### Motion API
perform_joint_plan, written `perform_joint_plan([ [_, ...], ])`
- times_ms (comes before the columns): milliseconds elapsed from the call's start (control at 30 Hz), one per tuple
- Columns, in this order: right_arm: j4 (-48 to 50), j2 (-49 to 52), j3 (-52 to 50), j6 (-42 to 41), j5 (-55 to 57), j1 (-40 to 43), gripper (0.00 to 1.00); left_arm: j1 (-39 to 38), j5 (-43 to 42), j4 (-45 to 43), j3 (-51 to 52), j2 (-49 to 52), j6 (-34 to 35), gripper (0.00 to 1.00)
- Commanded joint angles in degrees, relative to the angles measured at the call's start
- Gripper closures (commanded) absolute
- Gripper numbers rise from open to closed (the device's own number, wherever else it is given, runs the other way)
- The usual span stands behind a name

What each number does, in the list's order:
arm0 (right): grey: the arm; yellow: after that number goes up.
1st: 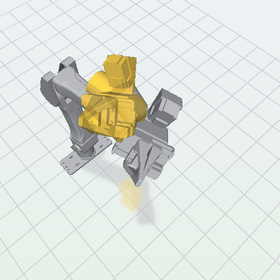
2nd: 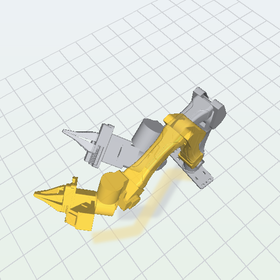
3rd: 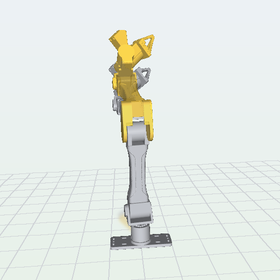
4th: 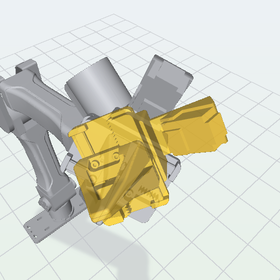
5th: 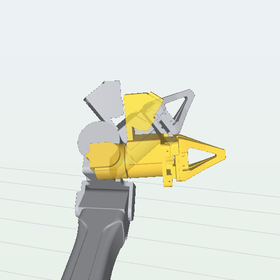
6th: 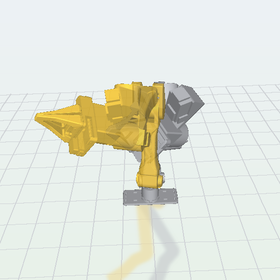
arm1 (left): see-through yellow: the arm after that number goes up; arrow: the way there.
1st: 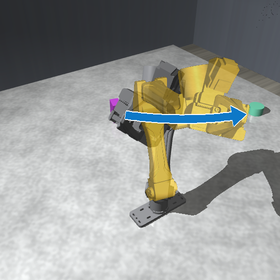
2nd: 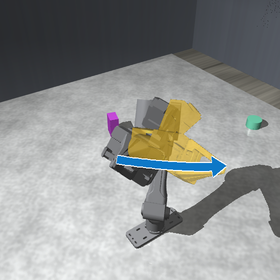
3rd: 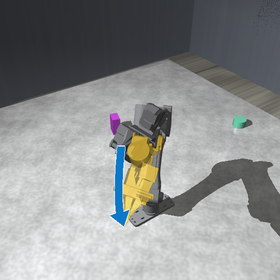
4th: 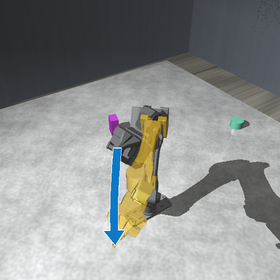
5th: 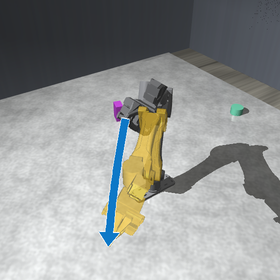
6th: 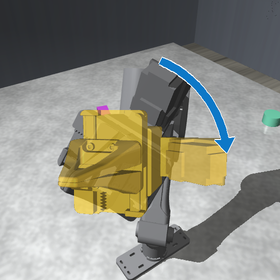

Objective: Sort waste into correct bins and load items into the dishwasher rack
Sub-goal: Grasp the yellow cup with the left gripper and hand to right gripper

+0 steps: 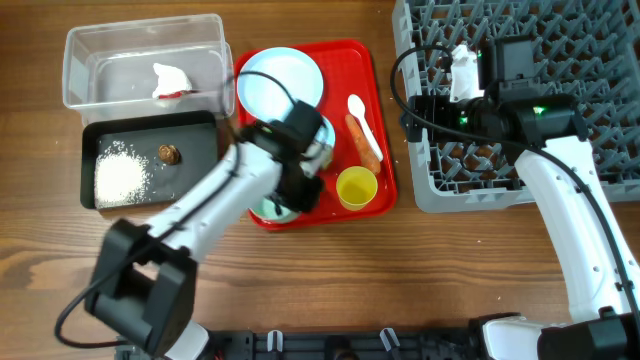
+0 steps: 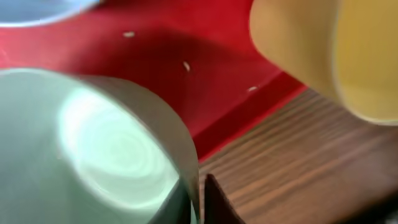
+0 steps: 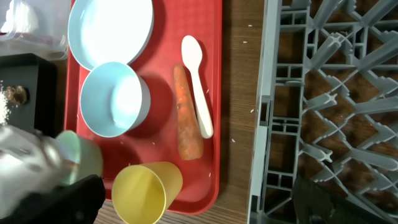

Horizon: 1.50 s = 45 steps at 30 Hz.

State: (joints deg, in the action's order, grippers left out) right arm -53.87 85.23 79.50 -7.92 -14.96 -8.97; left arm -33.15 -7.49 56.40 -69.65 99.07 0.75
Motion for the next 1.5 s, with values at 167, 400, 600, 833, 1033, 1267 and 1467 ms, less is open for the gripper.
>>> perform_joint_plan([
  [167, 0.6, 0.7, -0.5, -1.1, -0.5, -0.2, 0.00, -3.0, 6.1, -6.6, 1.2, 1.5, 4.1, 0.50],
  [400, 0.5, 0.7, -0.5, -1.0, -0.5, -0.2, 0.00, -3.0, -3.8, -12.4, -5.4, 1.5, 5.9, 0.25],
  [600, 0.6, 0.7, -0.5, -1.0, -0.5, -0.2, 0.00, -3.0, -3.8, -12.5, -5.4, 1.9, 6.4, 0.25],
  [833, 0.5, 0.7, -0.5, -1.0, -0.5, -0.2, 0.00, -1.9, -3.8, -13.3, -5.4, 1.9, 7.2, 0.22],
  [1033, 0.7, 0.7, -0.5, -1.0, -0.5, -0.2, 0.00, -1.9, -3.8, -14.1, -5.4, 1.9, 7.2, 0.22],
  [1267, 0.7, 0.7, -0.5, -1.0, -0.5, -0.2, 0.00, -0.8, -4.0, -14.5, -6.9, 1.9, 7.2, 0.21],
  [1467, 0.7, 0.7, -0.5, -1.0, -0.5, -0.2, 0.00, -0.8, -5.5, -13.2, -6.8, 3.8, 7.0, 0.20],
])
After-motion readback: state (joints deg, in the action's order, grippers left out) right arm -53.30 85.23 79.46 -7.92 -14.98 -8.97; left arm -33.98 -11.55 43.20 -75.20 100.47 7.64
